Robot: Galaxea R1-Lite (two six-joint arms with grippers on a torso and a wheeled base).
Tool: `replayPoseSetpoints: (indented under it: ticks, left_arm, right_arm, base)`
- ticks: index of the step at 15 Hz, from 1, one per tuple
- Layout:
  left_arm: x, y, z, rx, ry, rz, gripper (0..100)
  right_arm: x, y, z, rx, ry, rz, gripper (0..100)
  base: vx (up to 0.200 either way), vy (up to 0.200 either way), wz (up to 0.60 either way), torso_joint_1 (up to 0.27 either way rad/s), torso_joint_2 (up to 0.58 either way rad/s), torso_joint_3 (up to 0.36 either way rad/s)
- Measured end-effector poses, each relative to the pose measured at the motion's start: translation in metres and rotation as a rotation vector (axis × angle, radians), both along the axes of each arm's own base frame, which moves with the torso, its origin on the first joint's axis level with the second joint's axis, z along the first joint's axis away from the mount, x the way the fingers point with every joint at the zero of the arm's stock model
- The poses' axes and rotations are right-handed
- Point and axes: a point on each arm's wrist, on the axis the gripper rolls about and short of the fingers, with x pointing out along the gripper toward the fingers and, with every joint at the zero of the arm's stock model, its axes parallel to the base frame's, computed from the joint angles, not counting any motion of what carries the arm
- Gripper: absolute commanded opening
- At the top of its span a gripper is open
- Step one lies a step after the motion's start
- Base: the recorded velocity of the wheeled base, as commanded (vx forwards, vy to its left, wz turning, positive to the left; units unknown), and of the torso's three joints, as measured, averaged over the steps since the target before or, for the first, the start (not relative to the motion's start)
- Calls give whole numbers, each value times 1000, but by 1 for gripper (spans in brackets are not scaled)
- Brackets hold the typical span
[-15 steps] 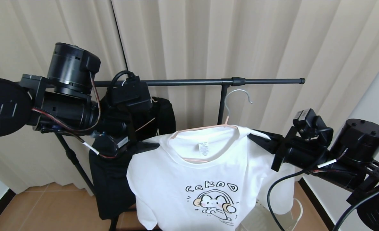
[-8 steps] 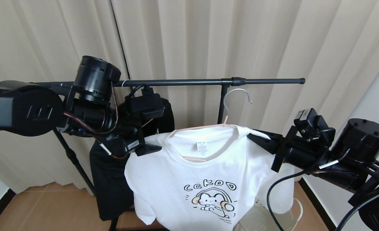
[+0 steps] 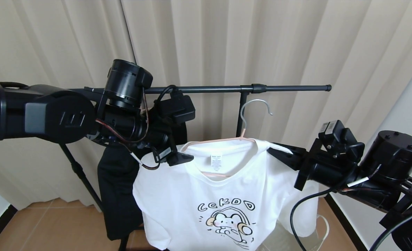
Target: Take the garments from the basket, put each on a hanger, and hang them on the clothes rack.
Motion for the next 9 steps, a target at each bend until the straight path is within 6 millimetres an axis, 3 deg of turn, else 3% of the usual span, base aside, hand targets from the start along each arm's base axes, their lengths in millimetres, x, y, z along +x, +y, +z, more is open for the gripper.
replayPoseSetpoints:
  ticks: [9]
  left_arm:
    - [-4,-7,-5,-52,53,-100,100]
  right_arm:
    - [-2,0,2,3,-8,26,0]
  base:
    - [0,0,0,0,0,0]
